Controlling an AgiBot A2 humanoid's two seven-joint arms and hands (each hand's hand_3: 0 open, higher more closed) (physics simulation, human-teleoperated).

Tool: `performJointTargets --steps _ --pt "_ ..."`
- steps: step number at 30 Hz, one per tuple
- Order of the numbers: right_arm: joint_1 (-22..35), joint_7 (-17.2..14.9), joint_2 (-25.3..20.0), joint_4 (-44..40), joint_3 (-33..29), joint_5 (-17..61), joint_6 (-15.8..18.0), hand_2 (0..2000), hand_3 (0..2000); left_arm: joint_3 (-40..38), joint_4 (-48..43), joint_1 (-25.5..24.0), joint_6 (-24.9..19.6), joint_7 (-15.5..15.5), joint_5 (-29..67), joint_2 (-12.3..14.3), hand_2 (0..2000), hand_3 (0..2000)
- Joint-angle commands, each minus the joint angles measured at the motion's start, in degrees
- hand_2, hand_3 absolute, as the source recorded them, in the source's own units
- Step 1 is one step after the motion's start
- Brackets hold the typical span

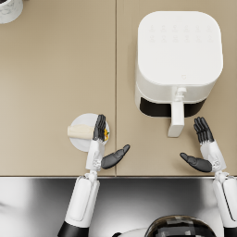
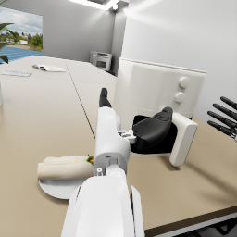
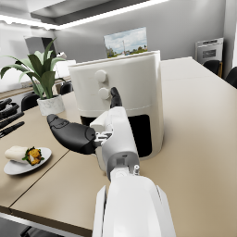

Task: Pick up the chicken rolls and place it into the air fryer

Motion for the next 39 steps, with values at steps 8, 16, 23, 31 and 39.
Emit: performJointTargets --steps 8,16,23,31,39 --pt "0.0 0.0 0.0 0.0 0.0 0.0 0.0 0 0 0.0 0.0 0.0 0.0 0.0 0.0 0.0 0 0" --pt "0.0 0.0 0.0 0.0 0.0 0.0 0.0 0 0 0.0 0.0 0.0 0.0 0.0 0.0 0.0 0 0" --pt "0.0 0.0 0.0 0.0 0.0 0.0 0.0 0 0 0.0 0.0 0.0 0.0 0.0 0.0 0.0 0 0" --pt "1.6 4.7 -1.8 -2.1 0.2 0.0 -4.6 0 0 -2.5 -0.6 0.4 -4.7 -4.7 0.0 1.1 0 0" --pt "2.8 5.7 -3.9 -4.1 1.4 7.6 -5.6 0 0 -6.3 -0.9 -1.2 -5.7 -5.7 10.1 1.8 0 0"
